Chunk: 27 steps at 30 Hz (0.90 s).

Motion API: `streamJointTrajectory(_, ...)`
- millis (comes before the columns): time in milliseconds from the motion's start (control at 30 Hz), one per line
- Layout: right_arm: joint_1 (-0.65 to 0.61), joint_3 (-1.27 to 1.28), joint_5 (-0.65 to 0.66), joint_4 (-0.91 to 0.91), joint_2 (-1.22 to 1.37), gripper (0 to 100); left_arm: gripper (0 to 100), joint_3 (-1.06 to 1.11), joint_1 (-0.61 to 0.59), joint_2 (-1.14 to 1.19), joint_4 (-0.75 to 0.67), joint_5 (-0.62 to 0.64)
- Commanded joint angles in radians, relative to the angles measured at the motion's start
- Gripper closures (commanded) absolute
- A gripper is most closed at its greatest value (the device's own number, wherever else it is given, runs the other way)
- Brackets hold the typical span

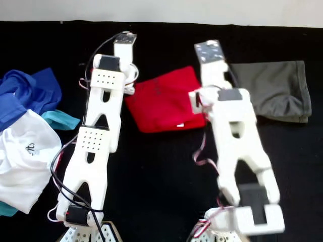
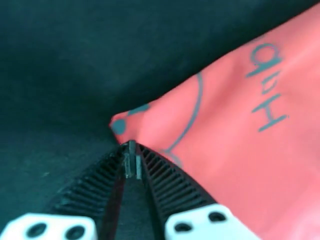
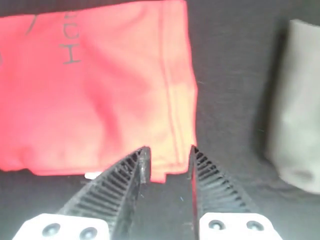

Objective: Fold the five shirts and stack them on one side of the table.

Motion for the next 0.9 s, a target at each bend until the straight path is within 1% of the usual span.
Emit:
streamJointTrajectory(0, -0.042, -0.139, -0.011, 0.025, 0.140, 86.8, 99, -0.031, -0.028, -0.010, 0.035, 0.002)
streamJointTrajectory(133, -0.044, -0.179, -0.011, 0.027, 0.292, 86.8, 99, -0.030, -0.056, -0.010, 0.040, 0.002)
streamJointTrajectory(233, -0.039, -0.177, -0.011, 0.059, 0.343, 86.8, 99, -0.036, -0.061, -0.015, 0.040, 0.002)
streamJointTrajectory(433, -0.079, -0.177, -0.011, 0.185, 0.292, 86.8, 99, -0.038, -0.036, -0.047, 0.051, 0.006)
streamJointTrajectory(500, -0.081, -0.174, -0.011, 0.189, 0.255, 86.8, 99, -0.038, -0.008, -0.062, 0.063, 0.006)
streamJointTrajectory(667, -0.077, -0.177, -0.009, 0.185, 0.183, 86.8, 99, -0.028, 0.036, -0.048, 0.029, 0.005)
streamJointTrajectory(867, -0.077, -0.171, -0.009, 0.162, 0.232, 86.8, 99, -0.036, 0.039, 0.036, -0.031, 0.003)
